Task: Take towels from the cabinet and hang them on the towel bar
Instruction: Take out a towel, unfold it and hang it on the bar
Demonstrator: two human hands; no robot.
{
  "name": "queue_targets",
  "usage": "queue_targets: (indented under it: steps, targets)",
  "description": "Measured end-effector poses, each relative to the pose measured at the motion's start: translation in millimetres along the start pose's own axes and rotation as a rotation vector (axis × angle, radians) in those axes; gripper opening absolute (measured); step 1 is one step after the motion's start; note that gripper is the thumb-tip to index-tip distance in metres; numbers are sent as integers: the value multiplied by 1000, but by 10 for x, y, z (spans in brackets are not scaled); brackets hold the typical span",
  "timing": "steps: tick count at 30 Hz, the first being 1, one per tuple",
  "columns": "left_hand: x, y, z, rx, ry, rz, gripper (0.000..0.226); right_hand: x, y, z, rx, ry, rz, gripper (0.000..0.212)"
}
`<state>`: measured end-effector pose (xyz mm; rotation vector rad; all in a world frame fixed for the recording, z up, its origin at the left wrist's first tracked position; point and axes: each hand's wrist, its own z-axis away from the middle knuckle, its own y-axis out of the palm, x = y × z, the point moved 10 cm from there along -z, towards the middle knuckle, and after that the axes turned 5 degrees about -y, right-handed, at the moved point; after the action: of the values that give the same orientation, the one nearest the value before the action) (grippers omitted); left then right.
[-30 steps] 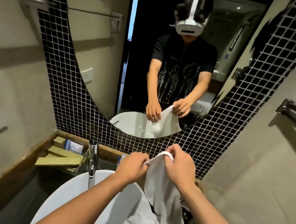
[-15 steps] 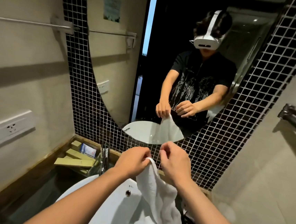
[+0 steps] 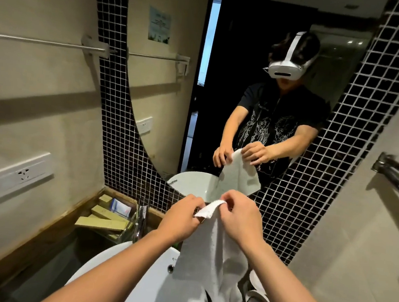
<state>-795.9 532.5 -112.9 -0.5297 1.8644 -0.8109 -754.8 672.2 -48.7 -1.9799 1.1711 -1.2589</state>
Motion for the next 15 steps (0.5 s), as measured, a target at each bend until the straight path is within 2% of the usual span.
queue_targets:
  steps: [5,8,12,15]
  targets:
    - [-251,-174,-93,-40,60,-27,3,141,-58,-26,47,-119,-20,10]
    - [-387,-205,-118,-25,70,-101,13,290,-58,-38,62,-180,24,15]
    - [-232,-194,-115,8,-23,-89,15,326,-361,-221,-45,-176,-30,11]
    - [-84,-43,-52,121,-57,-90,18,362,-646,-372,-150,-145,-124,17]
